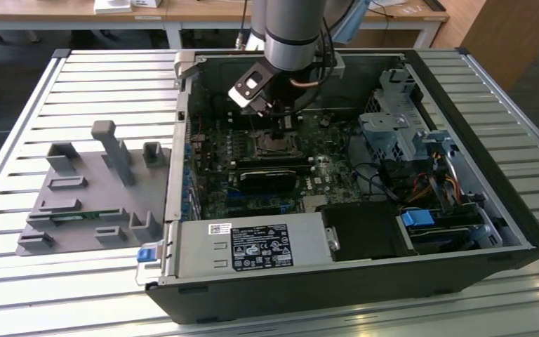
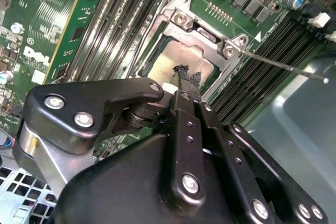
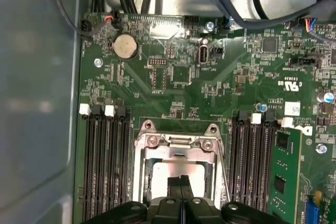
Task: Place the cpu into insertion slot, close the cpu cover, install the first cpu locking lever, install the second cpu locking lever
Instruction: 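Close the cpu cover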
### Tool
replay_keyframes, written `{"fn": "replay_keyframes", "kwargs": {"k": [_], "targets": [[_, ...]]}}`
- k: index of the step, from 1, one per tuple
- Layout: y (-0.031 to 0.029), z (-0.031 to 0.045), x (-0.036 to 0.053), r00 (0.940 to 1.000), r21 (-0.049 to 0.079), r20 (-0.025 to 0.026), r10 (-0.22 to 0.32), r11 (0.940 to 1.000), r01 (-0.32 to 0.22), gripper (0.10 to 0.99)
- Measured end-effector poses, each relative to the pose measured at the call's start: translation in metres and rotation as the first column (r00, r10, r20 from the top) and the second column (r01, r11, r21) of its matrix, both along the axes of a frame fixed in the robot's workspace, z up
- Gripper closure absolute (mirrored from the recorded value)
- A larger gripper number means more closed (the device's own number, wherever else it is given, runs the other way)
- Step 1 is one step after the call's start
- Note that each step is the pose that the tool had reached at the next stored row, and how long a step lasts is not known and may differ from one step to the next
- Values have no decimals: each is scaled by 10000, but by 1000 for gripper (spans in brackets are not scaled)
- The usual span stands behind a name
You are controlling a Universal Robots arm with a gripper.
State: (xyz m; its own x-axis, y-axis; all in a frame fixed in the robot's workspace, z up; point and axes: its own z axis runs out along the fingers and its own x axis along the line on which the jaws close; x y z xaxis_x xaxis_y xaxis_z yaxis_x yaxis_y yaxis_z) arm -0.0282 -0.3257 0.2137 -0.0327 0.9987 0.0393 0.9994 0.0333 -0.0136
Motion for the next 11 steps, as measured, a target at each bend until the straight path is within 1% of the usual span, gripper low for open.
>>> {"fn": "replay_keyframes", "kwargs": {"k": [3, 11], "targets": [[-1, -12, -25, 10000, -1, -1, 0, 10000, 0, 980], [0, -38, -143, 10000, 0, 0, 0, 10000, 0, 980]]}}
